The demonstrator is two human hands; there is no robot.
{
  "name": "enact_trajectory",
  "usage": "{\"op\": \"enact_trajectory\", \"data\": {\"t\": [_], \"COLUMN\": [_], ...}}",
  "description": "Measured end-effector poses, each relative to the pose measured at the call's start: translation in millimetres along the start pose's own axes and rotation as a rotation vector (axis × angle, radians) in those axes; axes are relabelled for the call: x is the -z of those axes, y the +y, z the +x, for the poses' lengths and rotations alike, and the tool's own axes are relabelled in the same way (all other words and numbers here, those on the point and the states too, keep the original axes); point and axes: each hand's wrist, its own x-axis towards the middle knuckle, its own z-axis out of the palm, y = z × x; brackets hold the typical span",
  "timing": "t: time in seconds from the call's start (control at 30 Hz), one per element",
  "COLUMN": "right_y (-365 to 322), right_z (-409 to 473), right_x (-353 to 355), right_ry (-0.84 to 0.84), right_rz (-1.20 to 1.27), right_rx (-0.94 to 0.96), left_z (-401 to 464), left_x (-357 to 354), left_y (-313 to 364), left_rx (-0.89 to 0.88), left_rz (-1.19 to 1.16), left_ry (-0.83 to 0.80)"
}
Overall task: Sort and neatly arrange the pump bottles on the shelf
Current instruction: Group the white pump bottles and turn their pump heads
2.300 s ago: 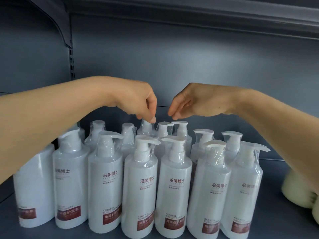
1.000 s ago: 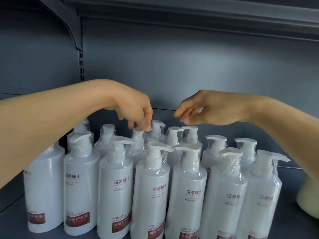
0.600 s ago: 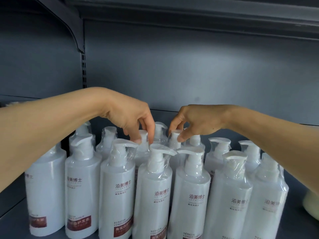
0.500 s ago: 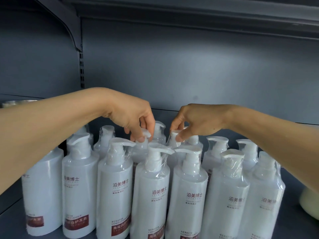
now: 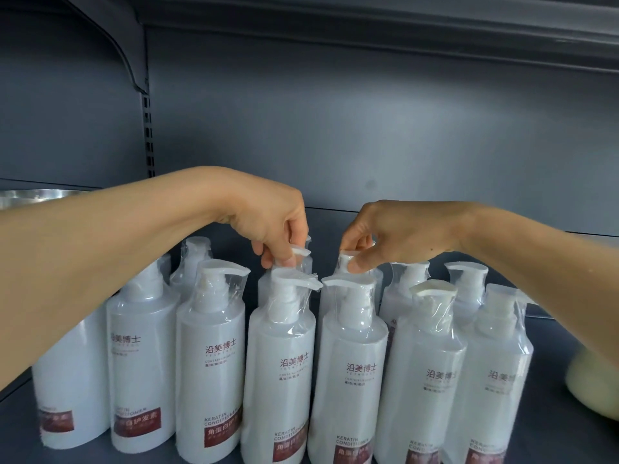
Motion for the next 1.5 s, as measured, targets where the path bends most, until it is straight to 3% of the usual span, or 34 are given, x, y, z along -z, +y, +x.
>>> {"op": "enact_trajectory", "data": {"t": [0.33,0.8,1.33,1.5], "right_y": [-4.4,-1.8,-5.8,-8.2], "right_z": [-8.4,-7.7,0.4,-3.5], "right_x": [-0.4,-4.6,-0.2,9.8], "right_ry": [-0.073,0.026,-0.015,-0.005], "right_rz": [-0.010,-0.077,0.001,0.009], "right_rx": [-0.036,0.019,0.092,-0.026], "left_z": [-2.5,-8.7,-1.1,0.6], "left_x": [-3.8,-6.1,-6.7,-9.6], "left_y": [5.1,4.6,6.0,6.2], "left_rx": [0.047,0.048,0.186,0.148], "left_rz": [0.030,0.168,0.206,0.166], "left_ry": [0.018,0.074,0.091,0.072]}}
